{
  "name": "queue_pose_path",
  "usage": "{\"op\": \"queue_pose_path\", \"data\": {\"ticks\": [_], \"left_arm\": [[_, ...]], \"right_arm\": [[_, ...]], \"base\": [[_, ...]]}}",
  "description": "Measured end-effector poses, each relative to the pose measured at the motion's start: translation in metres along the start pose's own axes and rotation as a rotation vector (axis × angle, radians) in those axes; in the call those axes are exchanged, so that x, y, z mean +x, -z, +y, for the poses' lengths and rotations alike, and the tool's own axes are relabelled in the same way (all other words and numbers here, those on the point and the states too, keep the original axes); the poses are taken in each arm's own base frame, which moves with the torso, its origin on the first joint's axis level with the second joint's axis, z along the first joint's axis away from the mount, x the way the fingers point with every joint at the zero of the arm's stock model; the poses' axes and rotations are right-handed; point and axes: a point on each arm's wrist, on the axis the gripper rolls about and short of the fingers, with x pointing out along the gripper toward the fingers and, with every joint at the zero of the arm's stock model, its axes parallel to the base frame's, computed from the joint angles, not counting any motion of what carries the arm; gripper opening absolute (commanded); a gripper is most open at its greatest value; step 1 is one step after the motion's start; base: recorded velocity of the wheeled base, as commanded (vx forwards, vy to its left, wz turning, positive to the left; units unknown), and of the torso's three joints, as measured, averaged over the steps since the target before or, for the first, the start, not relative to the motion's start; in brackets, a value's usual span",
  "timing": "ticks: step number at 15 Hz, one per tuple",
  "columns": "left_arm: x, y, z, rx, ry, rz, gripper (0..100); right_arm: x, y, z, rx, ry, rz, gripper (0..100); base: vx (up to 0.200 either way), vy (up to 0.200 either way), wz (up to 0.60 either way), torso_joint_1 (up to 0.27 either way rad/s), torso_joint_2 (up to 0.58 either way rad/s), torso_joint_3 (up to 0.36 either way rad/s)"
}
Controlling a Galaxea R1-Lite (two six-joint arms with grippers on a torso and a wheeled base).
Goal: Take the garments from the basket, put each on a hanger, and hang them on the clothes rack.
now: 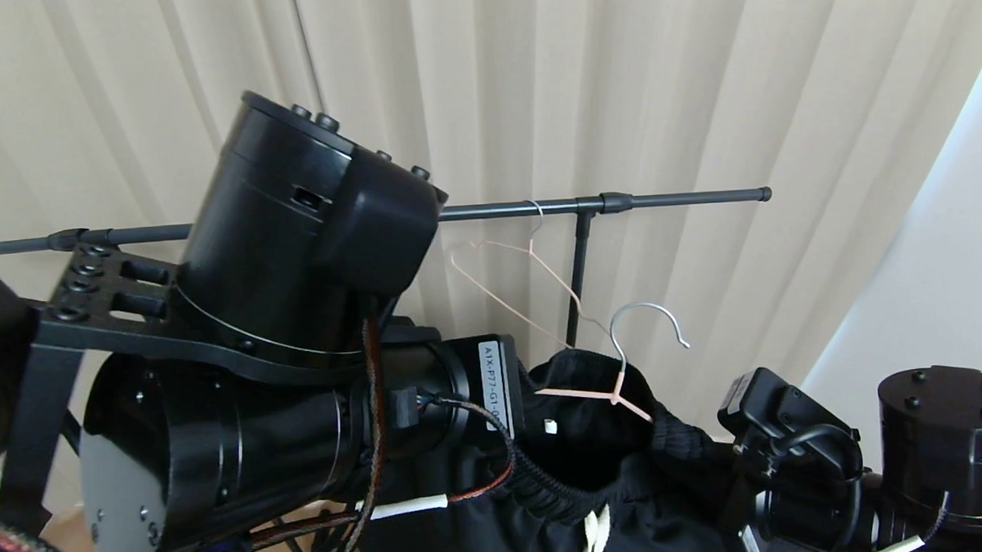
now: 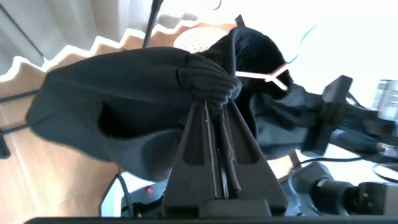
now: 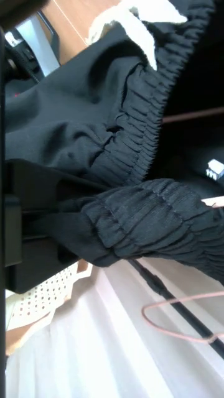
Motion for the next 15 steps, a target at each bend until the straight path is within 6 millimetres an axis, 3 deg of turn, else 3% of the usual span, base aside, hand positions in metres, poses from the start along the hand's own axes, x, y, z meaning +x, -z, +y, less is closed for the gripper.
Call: {"op": "queue_pose_path", "data": {"ticks": [4, 10, 15], "left_arm": [[-0.005, 0.007, 0.005, 0.015, -0.003, 0.013, 0], [0.005, 0.05, 0.015, 0.253, -0.041, 0.146, 0], [0.014, 0.061, 0.009, 0.287, -0.034, 0.178, 0]], "right_arm": [[0.001, -0.006, 0.001, 0.008, -0.001, -0.061, 0], [-0.017, -0.017, 0.0, 0.059, -0.042, -0.153, 0], [-0.029, -0.021, 0.004, 0.048, -0.078, -0.201, 0]], "base": [[0.0, 0.0, 0.0, 0.0, 0.0, 0.0], [0.0, 0.0, 0.0, 0.0, 0.0, 0.0], [0.0, 0.0, 0.0, 0.0, 0.0, 0.0]]}}
